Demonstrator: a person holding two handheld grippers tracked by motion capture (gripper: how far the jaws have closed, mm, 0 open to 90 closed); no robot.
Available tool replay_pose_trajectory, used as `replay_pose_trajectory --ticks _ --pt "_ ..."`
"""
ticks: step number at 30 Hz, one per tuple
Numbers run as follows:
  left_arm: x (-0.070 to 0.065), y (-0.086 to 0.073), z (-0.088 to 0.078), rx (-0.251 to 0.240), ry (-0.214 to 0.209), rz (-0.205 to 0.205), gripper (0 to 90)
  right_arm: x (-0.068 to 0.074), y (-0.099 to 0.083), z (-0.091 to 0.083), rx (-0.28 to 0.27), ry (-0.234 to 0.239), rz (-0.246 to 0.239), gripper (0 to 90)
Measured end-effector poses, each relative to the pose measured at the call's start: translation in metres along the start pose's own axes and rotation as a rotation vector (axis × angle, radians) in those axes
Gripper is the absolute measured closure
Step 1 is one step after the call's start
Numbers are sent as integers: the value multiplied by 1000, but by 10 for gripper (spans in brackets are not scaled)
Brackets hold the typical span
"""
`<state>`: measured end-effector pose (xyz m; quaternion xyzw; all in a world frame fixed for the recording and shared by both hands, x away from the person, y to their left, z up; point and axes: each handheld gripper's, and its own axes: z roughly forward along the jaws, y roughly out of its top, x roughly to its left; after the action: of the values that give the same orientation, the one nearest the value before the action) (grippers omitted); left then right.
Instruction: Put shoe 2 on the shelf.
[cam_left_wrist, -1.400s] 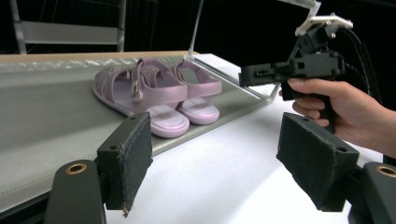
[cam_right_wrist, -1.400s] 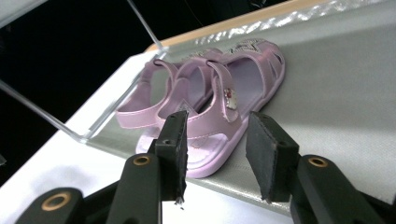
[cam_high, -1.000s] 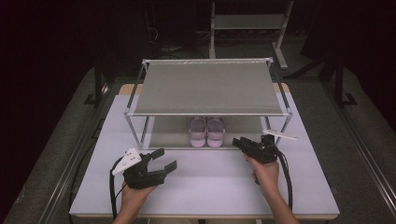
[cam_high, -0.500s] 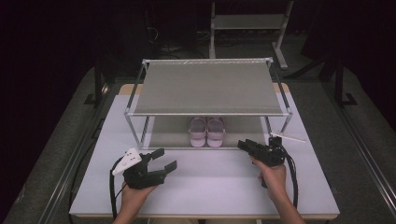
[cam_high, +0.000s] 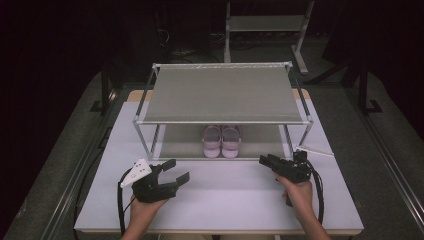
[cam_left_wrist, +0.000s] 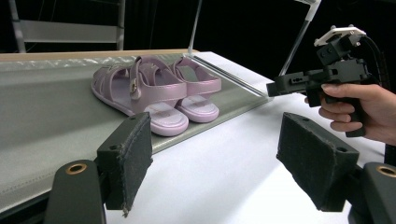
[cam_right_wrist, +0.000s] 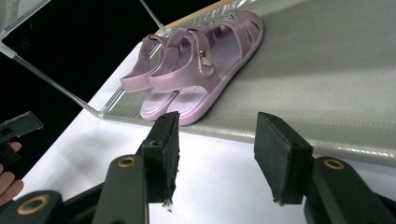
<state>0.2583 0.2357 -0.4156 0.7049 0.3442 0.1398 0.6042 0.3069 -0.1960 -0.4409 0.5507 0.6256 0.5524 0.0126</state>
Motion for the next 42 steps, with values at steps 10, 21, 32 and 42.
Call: replay_pose_trajectory --ticks 10,21,32,42 --pt "0 0 0 3 -1 0 261 -3 -4 -10 6 -4 1 481" --pt "0 -1 0 8 -4 1 259 -7 -11 -22 38 -9 -19 460" --pt "0 -1 1 12 -6 1 258 -10 -14 -35 39 -12 -28 455" --pt "0 -1 1 13 -6 2 258 -13 -15 -46 38 -15 -37 455"
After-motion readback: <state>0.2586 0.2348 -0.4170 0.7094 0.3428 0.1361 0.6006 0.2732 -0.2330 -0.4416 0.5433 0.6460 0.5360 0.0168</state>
